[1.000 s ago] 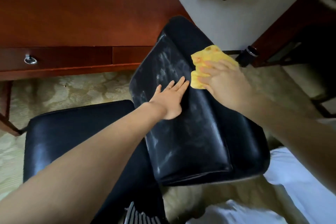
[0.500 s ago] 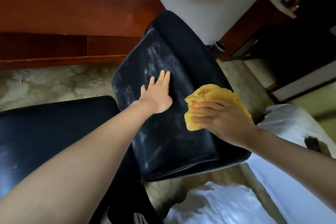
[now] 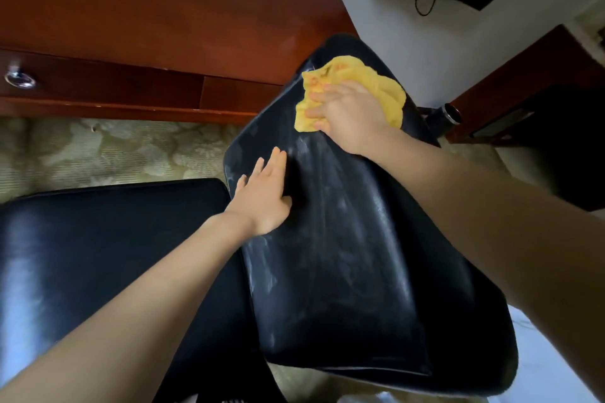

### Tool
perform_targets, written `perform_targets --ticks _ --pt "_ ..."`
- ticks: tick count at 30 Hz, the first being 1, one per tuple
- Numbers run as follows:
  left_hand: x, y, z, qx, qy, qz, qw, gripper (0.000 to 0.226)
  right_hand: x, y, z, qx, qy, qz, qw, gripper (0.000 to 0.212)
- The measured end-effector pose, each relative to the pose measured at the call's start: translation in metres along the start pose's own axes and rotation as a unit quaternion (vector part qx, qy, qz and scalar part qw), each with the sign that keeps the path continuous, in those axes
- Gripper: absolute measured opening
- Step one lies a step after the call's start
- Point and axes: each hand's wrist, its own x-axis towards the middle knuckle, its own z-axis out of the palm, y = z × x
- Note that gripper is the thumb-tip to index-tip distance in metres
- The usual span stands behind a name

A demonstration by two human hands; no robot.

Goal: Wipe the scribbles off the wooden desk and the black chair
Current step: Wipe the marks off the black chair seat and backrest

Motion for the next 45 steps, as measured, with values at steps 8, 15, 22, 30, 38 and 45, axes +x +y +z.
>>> perform_targets --ticks 8,15,22,30,38,45 --pt "0.017 -0.005 -0.005 -0.011 0.035 -0.058 0.998 0.072 0.005 -0.028 0.007 -0.041 -0.013 -0.004 0.999 0.032" --pt "0.016 0.006 -0.005 -0.019 0.031 -0.044 0.998 0.072 -0.063 -0.064 0.040 -0.056 -0.068 -0.074 0.993 0.028" --pt "0.013 0.027 0.011 -0.047 -0.008 0.013 0.999 0.076 -0.177 -0.056 0.038 -0.043 -0.009 -0.132 0.990 0.025" --pt "0.023 0.026 0.017 -0.082 -0.023 0.025 0.996 0.077 -0.182 -0.003 0.012 -0.051 0.092 -0.101 0.989 0.030" --pt "0.033 0.010 0.012 -0.120 0.007 0.044 0.992 0.081 -0.048 0.041 -0.001 -0.114 0.141 -0.052 0.982 0.023" --pt "0.036 -0.001 0.002 -0.129 0.048 0.053 0.989 0.081 0.078 0.015 -0.012 -0.131 0.137 -0.003 0.982 0.025"
